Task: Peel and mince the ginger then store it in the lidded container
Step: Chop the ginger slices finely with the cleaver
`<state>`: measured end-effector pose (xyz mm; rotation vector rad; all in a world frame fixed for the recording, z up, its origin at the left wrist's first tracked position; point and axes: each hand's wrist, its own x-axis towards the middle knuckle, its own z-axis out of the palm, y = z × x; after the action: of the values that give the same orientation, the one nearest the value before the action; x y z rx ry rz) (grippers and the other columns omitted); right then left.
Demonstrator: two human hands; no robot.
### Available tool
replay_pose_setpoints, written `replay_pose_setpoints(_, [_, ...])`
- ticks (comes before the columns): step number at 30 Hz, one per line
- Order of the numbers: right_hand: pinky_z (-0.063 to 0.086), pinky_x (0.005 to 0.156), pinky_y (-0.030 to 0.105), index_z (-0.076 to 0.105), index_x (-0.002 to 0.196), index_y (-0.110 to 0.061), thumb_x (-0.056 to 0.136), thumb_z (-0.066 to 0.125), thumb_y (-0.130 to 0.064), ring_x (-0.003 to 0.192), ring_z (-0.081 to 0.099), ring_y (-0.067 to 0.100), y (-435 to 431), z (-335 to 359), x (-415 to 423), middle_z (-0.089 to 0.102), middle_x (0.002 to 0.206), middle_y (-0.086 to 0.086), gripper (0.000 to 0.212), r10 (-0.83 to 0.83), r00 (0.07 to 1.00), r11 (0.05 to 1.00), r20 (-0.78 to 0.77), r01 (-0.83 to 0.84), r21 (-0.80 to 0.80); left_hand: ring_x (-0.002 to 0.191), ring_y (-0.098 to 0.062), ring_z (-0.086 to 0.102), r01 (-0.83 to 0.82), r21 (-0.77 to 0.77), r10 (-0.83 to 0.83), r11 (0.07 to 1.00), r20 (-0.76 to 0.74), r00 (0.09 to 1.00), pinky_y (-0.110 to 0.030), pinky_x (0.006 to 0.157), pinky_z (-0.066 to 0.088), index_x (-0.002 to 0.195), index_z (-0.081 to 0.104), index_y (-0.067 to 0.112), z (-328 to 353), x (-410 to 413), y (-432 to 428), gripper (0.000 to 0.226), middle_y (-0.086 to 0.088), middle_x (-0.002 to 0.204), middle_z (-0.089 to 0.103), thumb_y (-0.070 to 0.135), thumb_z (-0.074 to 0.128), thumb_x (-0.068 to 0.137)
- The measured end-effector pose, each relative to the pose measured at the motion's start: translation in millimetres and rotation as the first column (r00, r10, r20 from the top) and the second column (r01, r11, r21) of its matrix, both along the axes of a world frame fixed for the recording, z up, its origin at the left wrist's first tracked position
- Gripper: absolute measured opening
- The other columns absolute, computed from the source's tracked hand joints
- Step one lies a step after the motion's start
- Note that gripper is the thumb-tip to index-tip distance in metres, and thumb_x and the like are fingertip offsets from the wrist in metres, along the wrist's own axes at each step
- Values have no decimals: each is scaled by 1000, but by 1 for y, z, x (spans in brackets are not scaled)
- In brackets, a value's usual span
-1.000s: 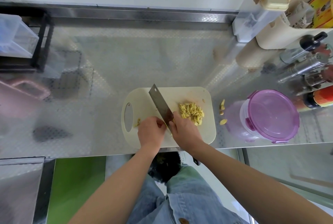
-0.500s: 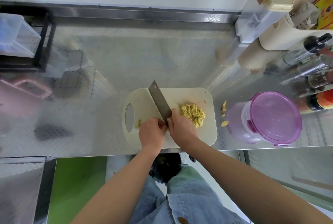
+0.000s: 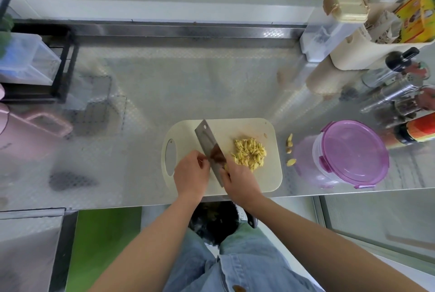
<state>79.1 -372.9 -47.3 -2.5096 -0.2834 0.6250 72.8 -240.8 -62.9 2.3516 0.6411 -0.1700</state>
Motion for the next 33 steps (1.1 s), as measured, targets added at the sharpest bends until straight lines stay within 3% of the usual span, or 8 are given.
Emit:
replay_pose_setpoints(2, [39, 58, 33, 39, 133, -8, 101, 38, -23, 66, 51, 27, -9, -2, -1, 58, 77, 9, 35, -52, 999, 998, -9, 51, -21, 76, -16, 61, 5, -7, -5, 1000, -6, 1000, -28, 65, 47, 88, 66, 20, 0, -3, 1, 10, 6, 82, 66, 21, 57, 91])
replay_pose_setpoints(6, [40, 56, 34, 45, 110, -5, 101, 40, -24, 65, 53, 30, -33, 0, 3, 55, 74, 9, 21, -233, 972, 970, 21, 234, -60, 77, -15, 59, 18, -5, -18, 1000, -45, 999, -31, 68, 49, 90, 65, 20, -1, -11, 2, 10, 5, 87, 65, 21, 55, 91])
replay_pose_setpoints(10, [33, 51, 32, 43, 98, -8, 100, 40, -21, 63, 50, 28, -37, 4, 6, 50, 67, 6, 13, -297, 954, 952, 38, 299, -58, 78, -15, 59, 23, 10, -23, 1000, -46, 999, -29, 70, 49, 92, 65, 20, 1, -15, 4, 9, 4, 90, 66, 20, 55, 91])
replay_pose_setpoints(17, [43, 57, 36, 51, 107, -6, 99, 43, -23, 65, 54, 28, 2, 12, 0, 56, 72, 9, 20, -142, 990, 988, -10, 143, 67, 78, -14, 58, 21, 44, -20, 999, -21, 1000, -26, 66, 45, 93, 65, 21, 5, -18, 13, 9, 7, 89, 67, 20, 56, 92])
replay_pose_setpoints(26, [54, 58, 46, 46, 98, -12, 99, 43, -24, 61, 61, 30, -13, 7, 5, 60, 71, 11, 13, -262, 964, 963, -40, 264, 54, 78, -13, 57, 54, 119, -57, 991, 20, 998, -24, 65, 48, 92, 67, 19, 5, -20, 22, 11, 3, 90, 63, 18, 56, 93])
replay_pose_setpoints(30, [51, 55, 40, 51, 101, -10, 98, 45, -24, 59, 58, 27, -3, 6, 6, 57, 66, 7, 15, -210, 977, 973, -47, 214, 91, 81, -16, 57, 67, 130, -72, 989, 28, 997, -28, 68, 50, 95, 67, 20, 5, -15, 23, 10, 1, 93, 60, 18, 57, 91])
replay_pose_setpoints(33, [37, 50, 33, 47, 95, -9, 98, 45, -22, 56, 51, 26, 4, 2, 3, 48, 59, 0, 13, -94, 995, 993, -41, 97, 70, 84, -16, 57, 76, 128, -81, 989, 35, 996, -28, 70, 50, 97, 68, 20, 4, -13, 26, 11, 1, 96, 60, 18, 59, 90])
